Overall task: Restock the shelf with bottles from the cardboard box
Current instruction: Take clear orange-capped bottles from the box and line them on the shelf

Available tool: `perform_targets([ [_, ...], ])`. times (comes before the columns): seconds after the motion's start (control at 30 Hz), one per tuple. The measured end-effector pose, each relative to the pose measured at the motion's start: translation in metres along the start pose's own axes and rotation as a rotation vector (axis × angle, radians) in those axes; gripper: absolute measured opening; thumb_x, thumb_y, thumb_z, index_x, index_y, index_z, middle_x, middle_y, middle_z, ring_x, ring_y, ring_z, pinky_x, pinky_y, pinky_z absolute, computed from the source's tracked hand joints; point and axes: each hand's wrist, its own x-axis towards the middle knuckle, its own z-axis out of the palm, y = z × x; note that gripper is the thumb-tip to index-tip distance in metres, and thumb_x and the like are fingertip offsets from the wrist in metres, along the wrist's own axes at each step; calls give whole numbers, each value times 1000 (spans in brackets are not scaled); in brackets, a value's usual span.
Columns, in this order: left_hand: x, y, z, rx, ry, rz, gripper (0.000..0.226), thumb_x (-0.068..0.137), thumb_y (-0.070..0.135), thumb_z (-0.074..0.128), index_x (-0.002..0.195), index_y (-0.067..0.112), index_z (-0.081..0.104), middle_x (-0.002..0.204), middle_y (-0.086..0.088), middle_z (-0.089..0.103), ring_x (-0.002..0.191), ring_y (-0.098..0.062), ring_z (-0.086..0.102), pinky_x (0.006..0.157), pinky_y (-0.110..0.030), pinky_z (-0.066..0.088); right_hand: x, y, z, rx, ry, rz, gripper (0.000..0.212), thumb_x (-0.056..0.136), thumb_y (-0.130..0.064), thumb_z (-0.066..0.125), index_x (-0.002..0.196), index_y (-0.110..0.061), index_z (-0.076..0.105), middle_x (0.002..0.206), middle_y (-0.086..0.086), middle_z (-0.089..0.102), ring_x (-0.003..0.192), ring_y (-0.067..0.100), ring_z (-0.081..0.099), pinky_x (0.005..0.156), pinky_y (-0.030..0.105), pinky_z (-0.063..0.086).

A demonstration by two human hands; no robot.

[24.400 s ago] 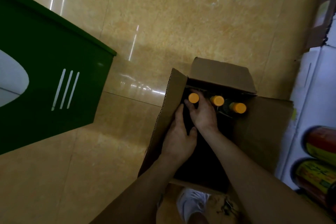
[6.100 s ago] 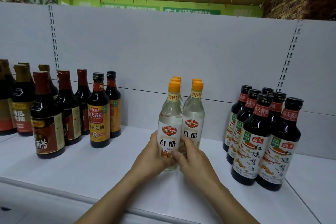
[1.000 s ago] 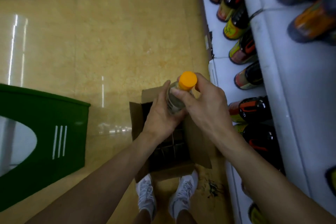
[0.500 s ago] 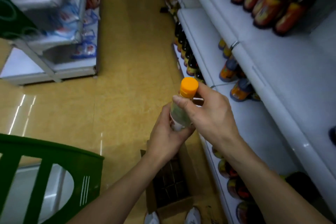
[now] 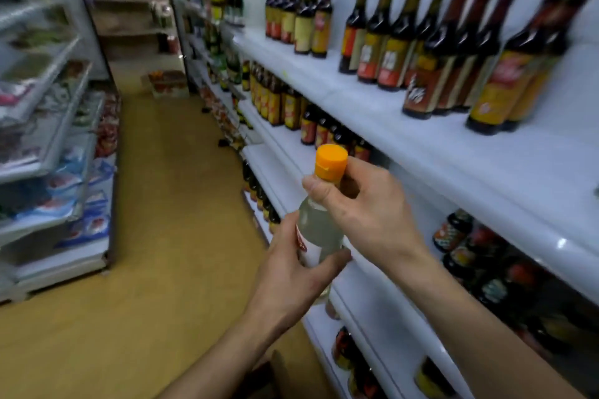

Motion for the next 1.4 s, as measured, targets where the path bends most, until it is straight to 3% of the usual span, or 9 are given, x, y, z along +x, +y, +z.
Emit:
perform_targets([
  [0.17, 22, 58, 37, 57, -60, 125, 54, 79, 65, 74, 123, 50, 46, 111, 21, 62, 97, 6, 61, 80, -29, 53, 6, -23, -75, -20, 102, -66, 34, 90, -52, 67, 81, -19, 67, 76, -1, 70, 73, 14, 66, 68, 43, 55],
  [0.3, 34, 101, 68, 63, -116, 199, 53, 79, 68, 73, 120, 51, 45, 107, 19, 66, 95, 6, 62, 78, -29, 53, 8, -33, -131, -37, 185, -114, 29, 92, -46, 69, 70, -27, 63, 64, -14, 61, 66, 6, 59, 62, 29, 46],
  [0.43, 43, 140, 101, 46, -172, 264, 58, 74, 75, 70, 123, 56, 45, 113, 19, 68, 104, -1, 66, 89, -41, 59, 11, -40, -183, -88, 255, -141, 34, 91, -50, 68, 82, -17, 68, 78, 5, 69, 77, 21, 67, 74, 51, 55],
  [0.57, 52, 177, 134, 13, -214, 307, 59, 72, 74, 72, 121, 54, 46, 112, 23, 70, 103, 2, 67, 90, -38, 59, 13, -43, -233, -124, 314, -169, 39, 92, -52, 66, 83, -14, 68, 81, 11, 71, 79, 27, 68, 76, 54, 55],
  [0.77, 59, 213, 184, 23, -332, 374, 44, 85, 52, 75, 117, 51, 45, 104, 38, 62, 92, 13, 64, 75, -12, 51, 9, -32, -296, -152, 390, -145, 37, 94, -51, 64, 87, -15, 73, 85, 5, 75, 84, 20, 72, 82, 51, 57],
  [0.97, 64, 229, 234, 10, -420, 393, 45, 82, 52, 78, 115, 47, 47, 101, 34, 65, 89, 10, 65, 77, -20, 54, -5, -15, -338, -217, 461, -91, 35, 96, -47, 63, 84, -15, 72, 85, 8, 75, 83, 24, 71, 82, 53, 55],
  [1.07, 67, 233, 253, 10, -463, 401, 51, 80, 55, 79, 117, 51, 45, 105, 31, 66, 92, 9, 65, 83, -26, 57, -12, -10, -356, -232, 489, -60, 33, 96, -48, 63, 82, -19, 72, 84, 0, 76, 82, 17, 72, 80, 45, 58],
  [1.23, 71, 235, 274, -1, -579, 431, 55, 79, 51, 81, 119, 53, 43, 107, 41, 62, 94, 14, 63, 86, -25, 57, -19, -3, -375, -254, 513, -10, 30, 97, -42, 62, 85, -18, 73, 81, -8, 76, 69, 0, 66, 60, 14, 45],
  [1.4, 77, 231, 285, -18, -669, 444, 58, 79, 49, 82, 118, 59, 40, 107, 41, 62, 95, 13, 64, 87, -24, 57, -22, 11, -382, -286, 564, 59, 33, 97, -47, 61, 88, -18, 74, 85, -7, 77, 85, 17, 72, 84, 49, 57],
])
